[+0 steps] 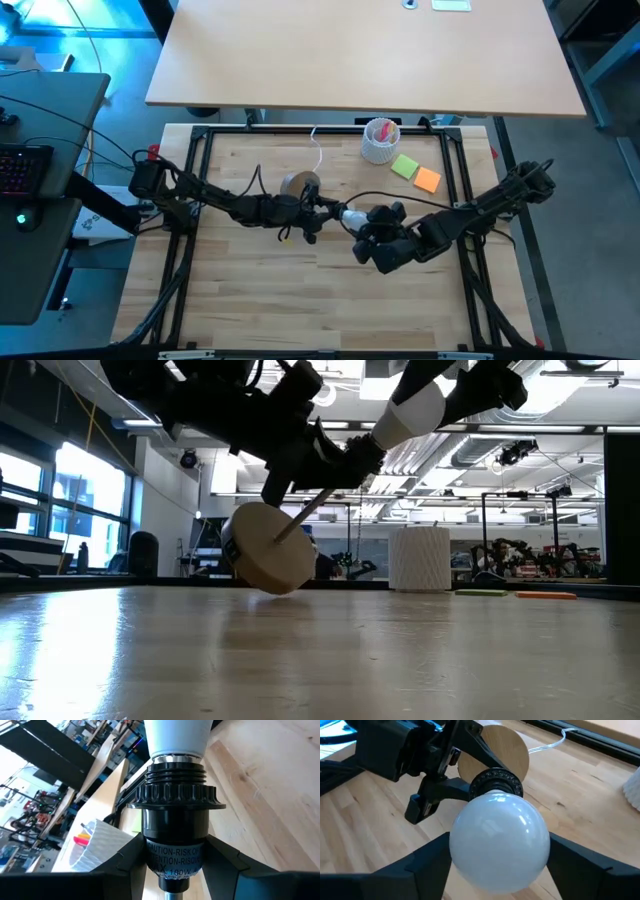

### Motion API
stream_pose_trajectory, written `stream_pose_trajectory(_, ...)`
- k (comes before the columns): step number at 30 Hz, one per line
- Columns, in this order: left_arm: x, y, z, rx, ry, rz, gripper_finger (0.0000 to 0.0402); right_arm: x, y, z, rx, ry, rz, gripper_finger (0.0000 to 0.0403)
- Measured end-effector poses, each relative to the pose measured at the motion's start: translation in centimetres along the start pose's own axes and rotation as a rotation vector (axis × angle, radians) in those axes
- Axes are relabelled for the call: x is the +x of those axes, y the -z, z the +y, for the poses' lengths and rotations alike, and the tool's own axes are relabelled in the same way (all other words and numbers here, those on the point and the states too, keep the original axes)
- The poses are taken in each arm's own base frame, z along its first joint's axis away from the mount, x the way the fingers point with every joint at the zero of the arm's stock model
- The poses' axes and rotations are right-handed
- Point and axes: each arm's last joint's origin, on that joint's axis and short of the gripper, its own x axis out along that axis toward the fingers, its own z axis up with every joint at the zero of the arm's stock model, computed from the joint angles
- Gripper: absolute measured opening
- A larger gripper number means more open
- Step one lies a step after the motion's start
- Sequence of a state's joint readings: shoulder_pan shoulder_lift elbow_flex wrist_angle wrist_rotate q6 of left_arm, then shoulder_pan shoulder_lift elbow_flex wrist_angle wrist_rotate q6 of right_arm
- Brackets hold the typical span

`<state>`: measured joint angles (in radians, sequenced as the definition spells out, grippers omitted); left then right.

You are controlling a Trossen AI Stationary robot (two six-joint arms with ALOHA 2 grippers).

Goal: Screw lightbulb
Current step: Insert the light bulb into the lamp

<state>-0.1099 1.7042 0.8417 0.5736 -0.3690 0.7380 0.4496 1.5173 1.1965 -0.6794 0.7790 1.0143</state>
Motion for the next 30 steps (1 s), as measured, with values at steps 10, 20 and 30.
stream_pose_trajectory(10, -0.1, -0.3, 0.0, -0.008, -0.011, -0.006, 0.0141, -1.3, -1.4, -0.1, 0.032, -0.069, -0.058, 0.0315)
stream_pose_trajectory(20, 0.1, 0.2, 0.3, -0.080, 0.015, -0.009, 0.0141, -3.2, -2.6, -1.0, -0.204, -0.096, -0.105, 0.0316)
stream_pose_trajectory(30, 0.3, 0.5, 0.6, -0.118, 0.053, -0.030, 0.0141, -3.9, -0.9, -0.1, -1.268, -0.120, -0.125, 0.0316)
